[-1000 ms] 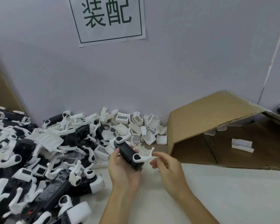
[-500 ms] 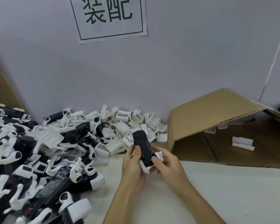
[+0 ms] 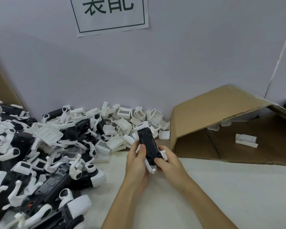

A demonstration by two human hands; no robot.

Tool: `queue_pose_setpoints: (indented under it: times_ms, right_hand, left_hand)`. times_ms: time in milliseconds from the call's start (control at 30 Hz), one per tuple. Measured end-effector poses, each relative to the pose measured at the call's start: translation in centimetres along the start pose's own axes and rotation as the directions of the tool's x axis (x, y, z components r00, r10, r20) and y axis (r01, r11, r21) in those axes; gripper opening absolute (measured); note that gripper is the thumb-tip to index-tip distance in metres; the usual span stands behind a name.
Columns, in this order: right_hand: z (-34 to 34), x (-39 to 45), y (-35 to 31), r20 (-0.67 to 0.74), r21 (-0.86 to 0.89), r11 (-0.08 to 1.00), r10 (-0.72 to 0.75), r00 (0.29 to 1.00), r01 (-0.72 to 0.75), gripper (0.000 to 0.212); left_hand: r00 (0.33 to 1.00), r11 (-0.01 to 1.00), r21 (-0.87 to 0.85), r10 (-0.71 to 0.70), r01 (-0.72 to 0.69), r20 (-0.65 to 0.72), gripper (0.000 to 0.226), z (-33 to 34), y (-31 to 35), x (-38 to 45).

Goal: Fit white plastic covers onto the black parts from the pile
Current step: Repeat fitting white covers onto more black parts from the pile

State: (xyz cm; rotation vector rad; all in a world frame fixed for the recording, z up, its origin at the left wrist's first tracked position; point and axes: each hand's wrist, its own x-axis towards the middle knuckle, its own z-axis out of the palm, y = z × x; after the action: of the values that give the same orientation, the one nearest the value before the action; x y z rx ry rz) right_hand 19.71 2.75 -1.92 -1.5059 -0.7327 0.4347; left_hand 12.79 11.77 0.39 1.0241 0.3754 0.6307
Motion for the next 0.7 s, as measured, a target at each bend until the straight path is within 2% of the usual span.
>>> queue_pose_setpoints:
  times_ms: [133,267,533,700]
  right_hand:
    - [-0.02,0.08,0.00,0.041,0.023,1.000,0.001,0.999,-0.001,0.033]
    - [-0.11,0.19,0.21,0.041,0.052,0.999,0.002,0.999,-0.004,0.040]
    - [0.07,-0.07,0.11,-0.003,-0.053,0.996,-0.073,0.997,0.072,0.034]
    - [0.13,0.01,0.26,-0.009,-0.090,0.994,-0.061,0.998,0.060,0.031]
  left_hand:
    - [1.000,1.000,0.021,0.003,-0.003,-0.004,0.030,0.14,0.09,0.02]
    - [1.000,1.000,0.022,0.005,-0.005,-0.003,0.029,0.07,0.21,0.07]
    - [1.000,0.999,0.031,0.019,-0.019,-0.020,0.031,0.15,0.04,0.32]
    - [0.999,0.998,0.056,0.036,-0.034,-0.022,0.028,0.00,0.08,0.35]
